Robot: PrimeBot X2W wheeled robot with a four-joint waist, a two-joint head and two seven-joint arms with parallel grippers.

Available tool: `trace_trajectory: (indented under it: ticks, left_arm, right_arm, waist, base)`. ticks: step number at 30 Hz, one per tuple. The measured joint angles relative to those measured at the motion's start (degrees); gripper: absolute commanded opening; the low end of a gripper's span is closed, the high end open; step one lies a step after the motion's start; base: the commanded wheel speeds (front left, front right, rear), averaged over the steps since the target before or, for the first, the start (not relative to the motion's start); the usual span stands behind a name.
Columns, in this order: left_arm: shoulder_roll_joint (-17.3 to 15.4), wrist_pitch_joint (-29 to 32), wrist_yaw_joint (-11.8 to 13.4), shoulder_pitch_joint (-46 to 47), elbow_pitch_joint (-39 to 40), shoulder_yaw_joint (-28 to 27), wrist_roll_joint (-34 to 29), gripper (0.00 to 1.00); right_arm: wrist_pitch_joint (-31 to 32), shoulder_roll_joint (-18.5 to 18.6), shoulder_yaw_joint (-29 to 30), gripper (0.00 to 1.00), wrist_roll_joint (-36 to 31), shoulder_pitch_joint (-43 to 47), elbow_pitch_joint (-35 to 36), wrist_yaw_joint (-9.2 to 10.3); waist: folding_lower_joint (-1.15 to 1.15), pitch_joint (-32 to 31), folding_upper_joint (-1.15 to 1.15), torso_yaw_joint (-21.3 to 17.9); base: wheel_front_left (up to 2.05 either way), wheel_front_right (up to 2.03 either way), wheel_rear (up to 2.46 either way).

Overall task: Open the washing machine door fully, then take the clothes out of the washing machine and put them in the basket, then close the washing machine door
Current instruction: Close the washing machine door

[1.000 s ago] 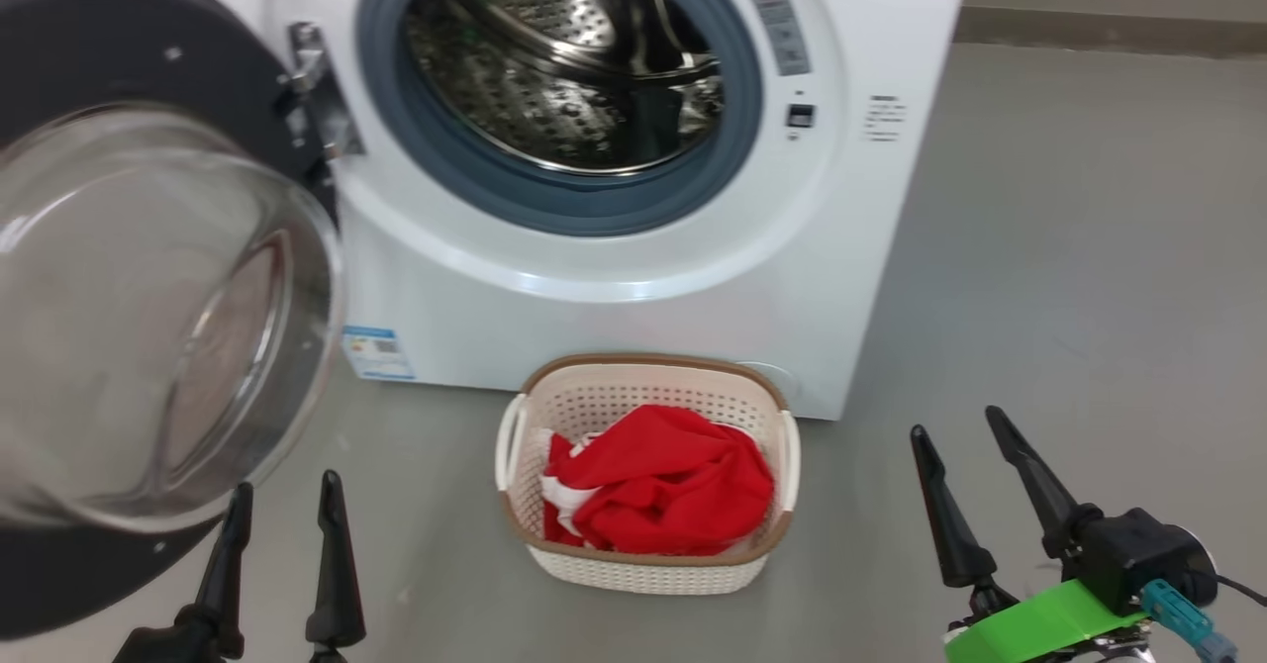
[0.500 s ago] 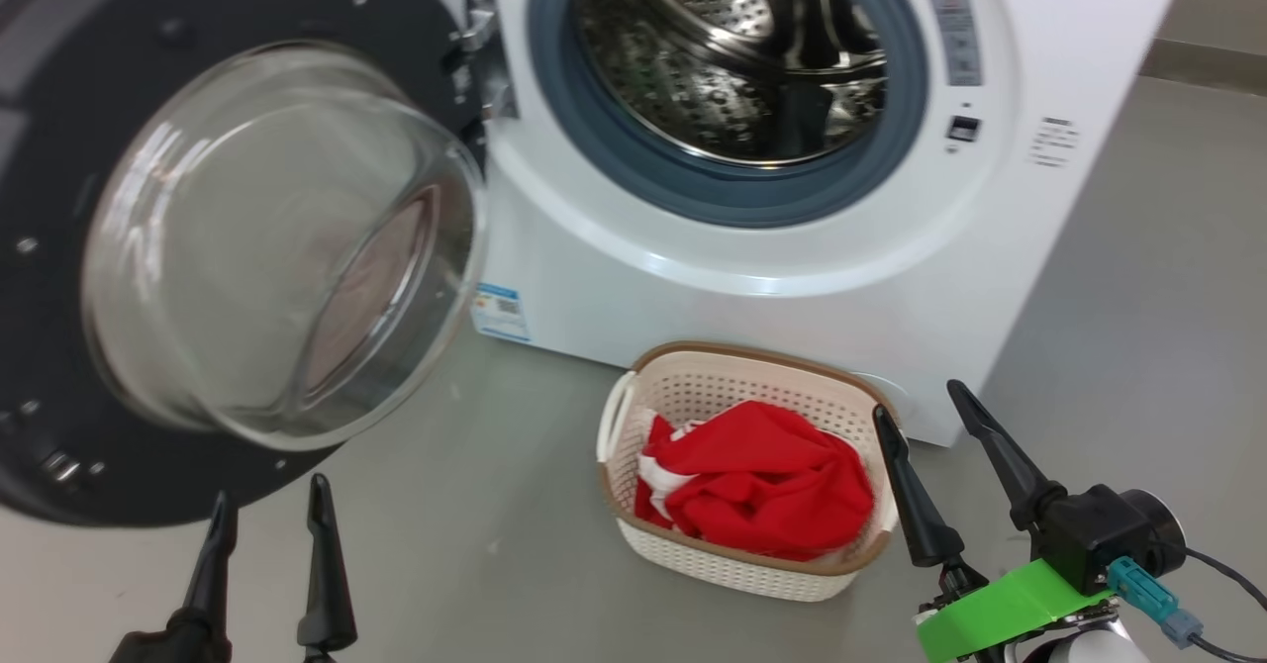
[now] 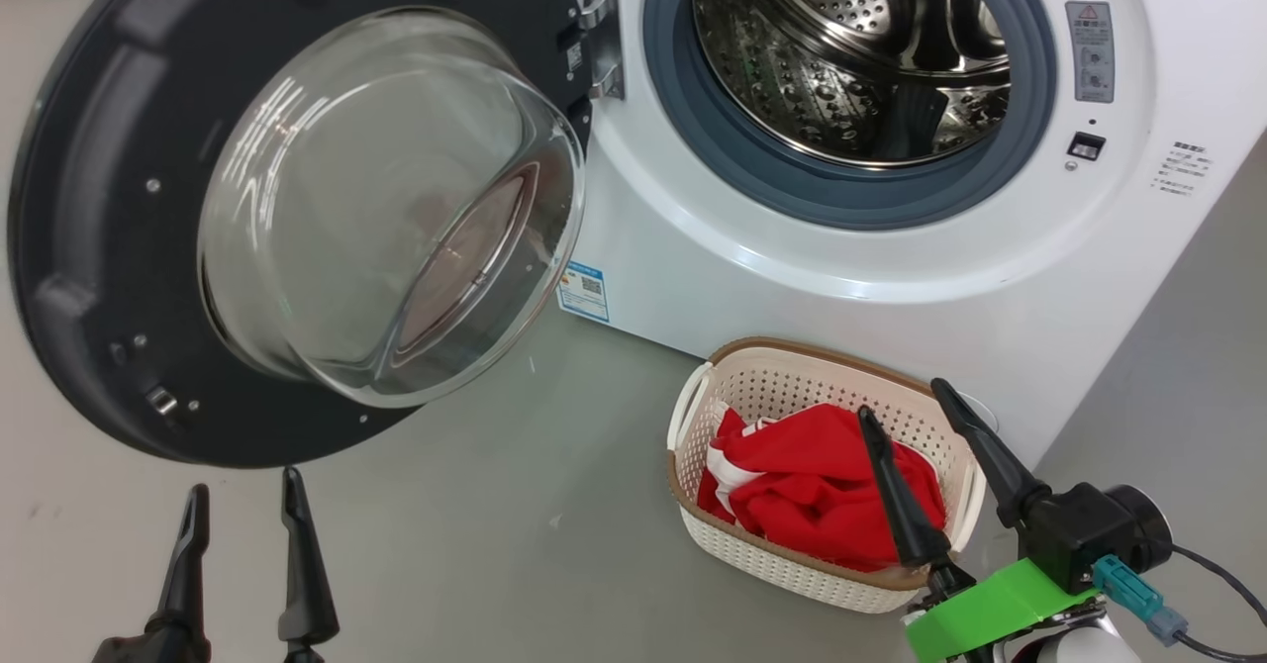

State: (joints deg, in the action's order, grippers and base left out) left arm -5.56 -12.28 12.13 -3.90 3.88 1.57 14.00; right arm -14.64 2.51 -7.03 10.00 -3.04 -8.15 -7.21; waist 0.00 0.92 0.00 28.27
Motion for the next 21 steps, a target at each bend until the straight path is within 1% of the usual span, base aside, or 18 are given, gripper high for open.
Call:
trace_trajectory:
  ticks: [7, 8, 9, 10, 16, 18, 21]
  left_arm:
    - [0.02, -0.49, 0.12, -0.02, 0.0, -0.04, 0.02, 1.0]
    - [0.02, -0.51, 0.29, -0.03, 0.01, -0.09, 0.02, 0.62]
    - [0.03, -0.51, 0.51, -0.03, 0.03, -0.15, 0.02, 0.15]
    - [0.02, -0.51, 0.52, -0.03, 0.05, -0.22, 0.02, 0.0]
    - [-1.01, -1.45, 1.03, 1.19, 1.44, -1.33, -1.12, 0.0]
    - [-1.9, -1.72, 1.53, 2.96, 1.51, -2.68, -1.7, 0.0]
    - [-3.03, -2.01, 1.55, 6.48, 1.49, -5.44, -1.85, 0.0]
  right_arm:
    - [0.0, 0.0, -0.48, 1.0, 0.05, -0.22, -0.07, 0.0]
    - [0.0, 0.0, -0.54, 1.0, 0.07, -0.22, -0.08, 0.0]
    - [0.0, 0.0, -0.57, 1.0, 0.07, -0.22, -0.09, 0.0]
    - [0.0, 0.0, -0.58, 1.0, 0.07, -0.22, -0.11, 0.0]
    - [0.0, 0.07, -0.65, 1.0, -0.01, -0.22, -0.34, 0.0]
    - [0.0, 0.13, -0.98, 1.0, -0.03, -0.22, -0.64, 0.0]
    - [0.0, 0.27, -1.13, 1.0, -0.03, -0.22, -0.94, 0.0]
  waist:
    - [0.0, -0.21, 0.0, 0.22]
    - [0.0, -0.2, 0.0, 0.15]
    - [0.0, -0.16, 0.0, 0.04]
    - [0.0, -0.13, 0.0, -0.09]
    - [0.0, 0.36, 0.0, -0.77]
    - [0.0, 0.42, 0.0, -1.06]
    - [0.0, 0.5, 0.0, -1.51]
  base:
    - [0.0, 0.0, 0.0]
    - [0.0, 0.0, 0.0]
    - [0.0, 0.0, 0.0]
    - [0.0, 0.0, 0.0]
    - [0.0, 0.0, 0.0]
    - [0.0, 0.0, 0.0]
    - [0.0, 0.0, 0.0]
